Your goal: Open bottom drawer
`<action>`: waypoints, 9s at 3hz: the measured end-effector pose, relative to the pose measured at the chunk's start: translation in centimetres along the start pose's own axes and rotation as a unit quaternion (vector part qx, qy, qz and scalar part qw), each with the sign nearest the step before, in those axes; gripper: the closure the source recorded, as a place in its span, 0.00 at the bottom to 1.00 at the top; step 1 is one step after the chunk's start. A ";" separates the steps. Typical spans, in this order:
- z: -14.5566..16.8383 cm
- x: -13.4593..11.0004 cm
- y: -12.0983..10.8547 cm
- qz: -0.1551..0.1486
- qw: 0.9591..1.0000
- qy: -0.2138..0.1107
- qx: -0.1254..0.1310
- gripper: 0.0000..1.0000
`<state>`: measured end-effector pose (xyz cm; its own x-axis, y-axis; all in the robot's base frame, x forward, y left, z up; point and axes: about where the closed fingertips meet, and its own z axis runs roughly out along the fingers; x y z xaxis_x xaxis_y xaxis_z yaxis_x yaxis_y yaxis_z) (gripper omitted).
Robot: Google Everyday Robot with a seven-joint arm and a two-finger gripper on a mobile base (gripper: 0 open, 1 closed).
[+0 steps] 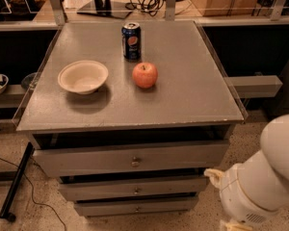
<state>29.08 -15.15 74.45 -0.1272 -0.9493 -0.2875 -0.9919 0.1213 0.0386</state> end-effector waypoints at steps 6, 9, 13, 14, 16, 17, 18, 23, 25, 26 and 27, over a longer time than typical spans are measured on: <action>10.2 0.7 -3.5 0.052 0.998 0.015 -0.013 0.00; 21.3 4.4 -2.8 0.095 0.993 -0.026 -0.063 0.00; 31.7 5.2 -1.2 0.104 0.985 -0.058 -0.122 0.00; 34.2 6.1 -2.1 0.126 0.983 -0.072 -0.117 0.00; 37.5 7.5 -6.9 0.167 0.976 -0.105 -0.095 0.00; 37.5 7.5 -7.0 0.168 0.976 -0.105 -0.094 0.00; 39.3 7.7 -7.7 0.176 0.971 -0.126 -0.098 0.00; 47.2 6.3 -13.8 0.192 0.956 -0.206 -0.082 0.00; 49.1 6.1 -14.0 0.195 0.956 -0.201 -0.082 0.00; 50.8 5.7 -15.3 0.210 0.955 -0.199 -0.062 0.00; 50.8 5.7 -15.3 0.210 0.955 -0.199 -0.062 0.00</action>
Offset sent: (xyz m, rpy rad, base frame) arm 0.0024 0.0064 -0.0316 0.0003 0.0368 -0.0013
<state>43.41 -7.69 23.64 -0.5283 -0.6360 -0.5625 -0.8489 0.4078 0.3363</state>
